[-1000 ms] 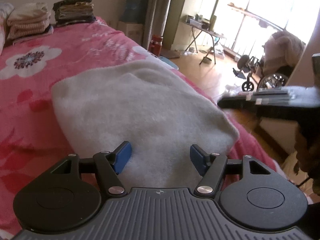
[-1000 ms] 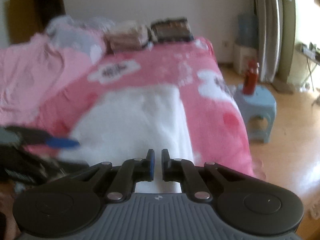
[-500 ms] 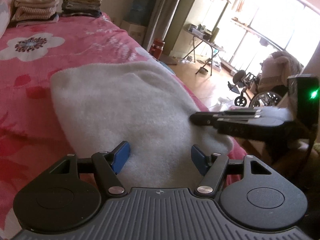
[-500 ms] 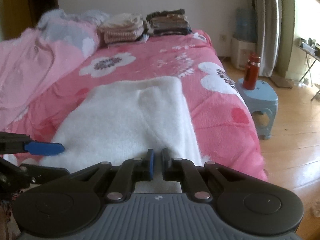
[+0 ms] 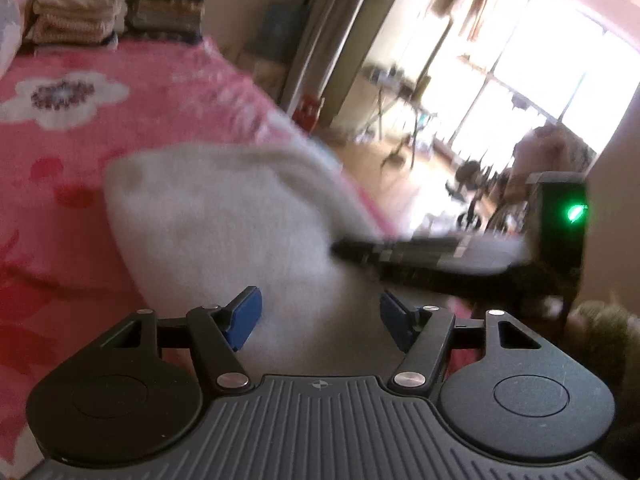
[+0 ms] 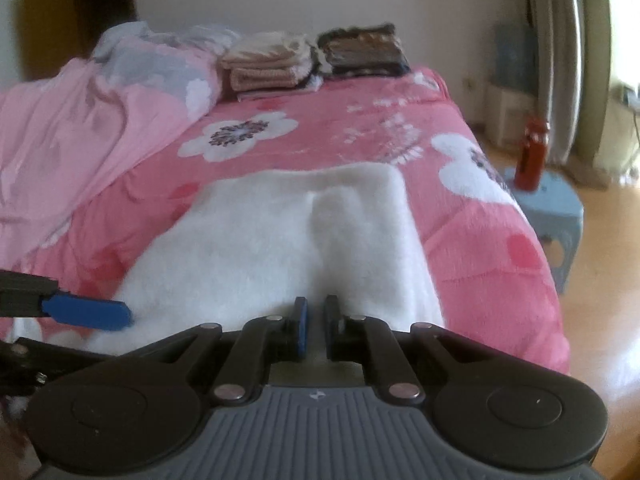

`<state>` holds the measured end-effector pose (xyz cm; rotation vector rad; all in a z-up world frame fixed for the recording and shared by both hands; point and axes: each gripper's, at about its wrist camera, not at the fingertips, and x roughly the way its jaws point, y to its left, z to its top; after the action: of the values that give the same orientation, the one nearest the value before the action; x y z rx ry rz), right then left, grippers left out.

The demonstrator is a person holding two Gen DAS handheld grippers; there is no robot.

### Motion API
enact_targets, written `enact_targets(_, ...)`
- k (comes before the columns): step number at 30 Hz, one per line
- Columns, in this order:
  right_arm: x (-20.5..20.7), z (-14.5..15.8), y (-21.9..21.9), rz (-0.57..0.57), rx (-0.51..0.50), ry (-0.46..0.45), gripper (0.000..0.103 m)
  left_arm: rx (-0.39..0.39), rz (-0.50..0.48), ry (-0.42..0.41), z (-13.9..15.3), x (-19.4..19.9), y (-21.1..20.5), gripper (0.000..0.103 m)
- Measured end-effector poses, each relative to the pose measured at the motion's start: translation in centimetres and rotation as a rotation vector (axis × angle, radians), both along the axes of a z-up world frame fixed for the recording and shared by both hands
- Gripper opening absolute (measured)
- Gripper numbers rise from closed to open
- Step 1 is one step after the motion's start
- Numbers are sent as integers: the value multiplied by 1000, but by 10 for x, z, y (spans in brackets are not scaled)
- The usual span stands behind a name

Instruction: Fold clothes

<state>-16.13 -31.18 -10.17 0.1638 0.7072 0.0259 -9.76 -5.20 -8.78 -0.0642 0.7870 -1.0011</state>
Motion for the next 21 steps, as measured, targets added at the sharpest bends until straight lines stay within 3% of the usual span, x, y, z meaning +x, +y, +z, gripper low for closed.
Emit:
enact_targets(2, -1, 0, 0, 1, 4, -3, 8, 7, 15, 2, 4, 8, -5, 68)
enact_targets(6, 1, 1, -4, -15, 40, 7, 8, 172, 47, 18, -13, 25, -31, 68)
enact_targets(10, 8, 15, -1, -10, 24, 48, 9, 261, 40, -63, -13, 13, -47, 70)
enact_targets(16, 20, 39, 3, 50, -20, -49, 9, 308, 59, -22, -11, 18, -51, 70)
enact_targets(18, 28, 22, 1, 60, -28, 8, 9, 329, 61, -28, -10, 17, -55, 70)
enact_targets(21, 26, 4, -3, 106, -33, 13, 9, 353, 62, -25, -9, 17, -58, 70)
